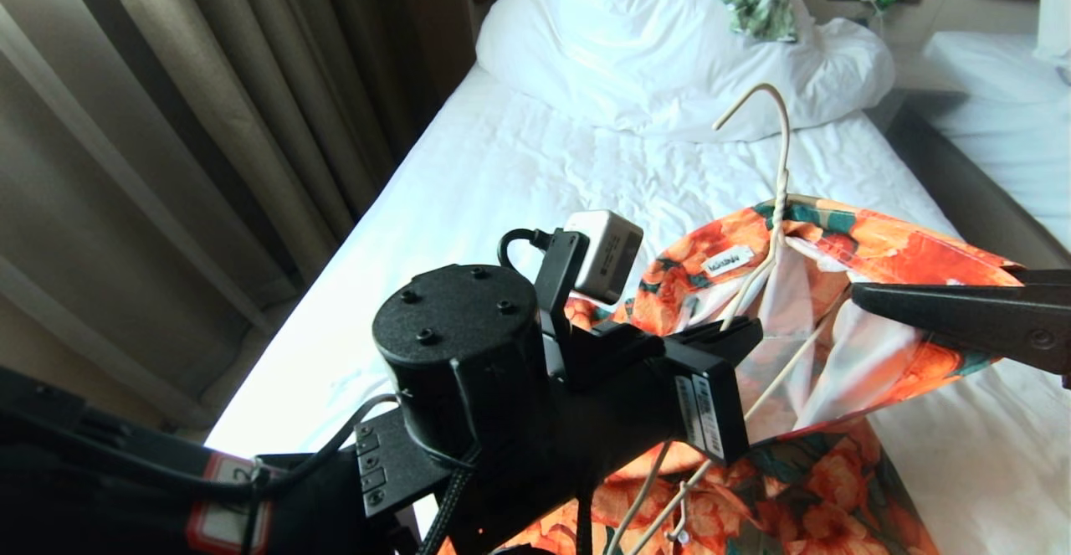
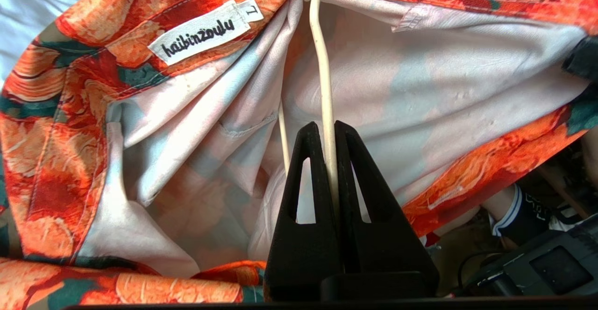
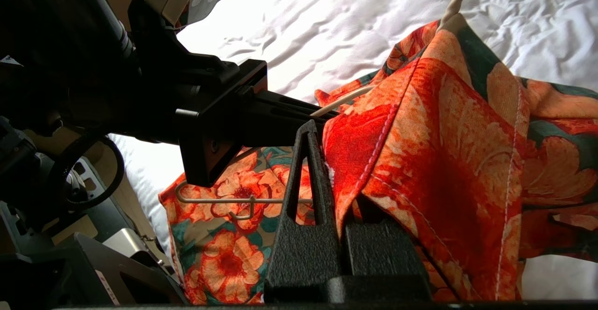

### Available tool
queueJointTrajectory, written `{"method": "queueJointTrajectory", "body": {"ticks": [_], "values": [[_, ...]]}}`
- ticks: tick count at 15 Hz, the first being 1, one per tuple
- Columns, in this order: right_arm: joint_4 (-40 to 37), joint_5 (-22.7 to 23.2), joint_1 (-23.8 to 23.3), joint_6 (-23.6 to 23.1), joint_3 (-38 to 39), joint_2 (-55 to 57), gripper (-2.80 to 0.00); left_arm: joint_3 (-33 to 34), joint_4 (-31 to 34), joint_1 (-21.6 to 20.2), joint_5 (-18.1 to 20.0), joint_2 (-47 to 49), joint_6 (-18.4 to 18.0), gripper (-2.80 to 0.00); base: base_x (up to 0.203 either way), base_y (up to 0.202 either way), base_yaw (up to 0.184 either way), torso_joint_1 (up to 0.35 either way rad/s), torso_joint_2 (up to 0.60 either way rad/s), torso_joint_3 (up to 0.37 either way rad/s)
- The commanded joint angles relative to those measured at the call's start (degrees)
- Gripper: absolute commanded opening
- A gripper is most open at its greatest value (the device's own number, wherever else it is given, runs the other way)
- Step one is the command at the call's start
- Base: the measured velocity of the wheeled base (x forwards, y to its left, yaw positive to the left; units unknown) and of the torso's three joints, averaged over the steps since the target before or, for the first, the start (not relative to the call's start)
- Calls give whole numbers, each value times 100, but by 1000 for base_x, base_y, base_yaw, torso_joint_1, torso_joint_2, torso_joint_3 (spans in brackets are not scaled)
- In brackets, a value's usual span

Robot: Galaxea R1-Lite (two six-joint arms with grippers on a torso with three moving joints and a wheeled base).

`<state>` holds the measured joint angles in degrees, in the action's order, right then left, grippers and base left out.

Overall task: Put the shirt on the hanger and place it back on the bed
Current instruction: Hook one side of the shirt onto the hanger

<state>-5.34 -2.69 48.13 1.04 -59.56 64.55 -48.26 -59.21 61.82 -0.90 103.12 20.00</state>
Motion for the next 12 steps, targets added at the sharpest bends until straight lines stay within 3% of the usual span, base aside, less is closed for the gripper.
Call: {"method": "queueJointTrajectory", "body": {"ticks": [1, 3, 4, 12], "values": [[-2, -21, 29, -7, 59, 23, -280, 10, -50, 32, -7, -20, 12, -280, 0, 0, 0, 0, 0, 0], [6, -21, 29, -7, 45, 23, -280, 28, -80, 32, -5, -46, 30, -280, 0, 0, 0, 0, 0, 0], [-2, -28, 29, 2, 41, 23, 0, 36, -103, 32, -7, -60, 30, -280, 0, 0, 0, 0, 0, 0], [-33, -40, 21, 216, -49, -1, 0, 288, -1288, 198, 54, -9, 219, -280, 0, 0, 0, 0, 0, 0]]}}
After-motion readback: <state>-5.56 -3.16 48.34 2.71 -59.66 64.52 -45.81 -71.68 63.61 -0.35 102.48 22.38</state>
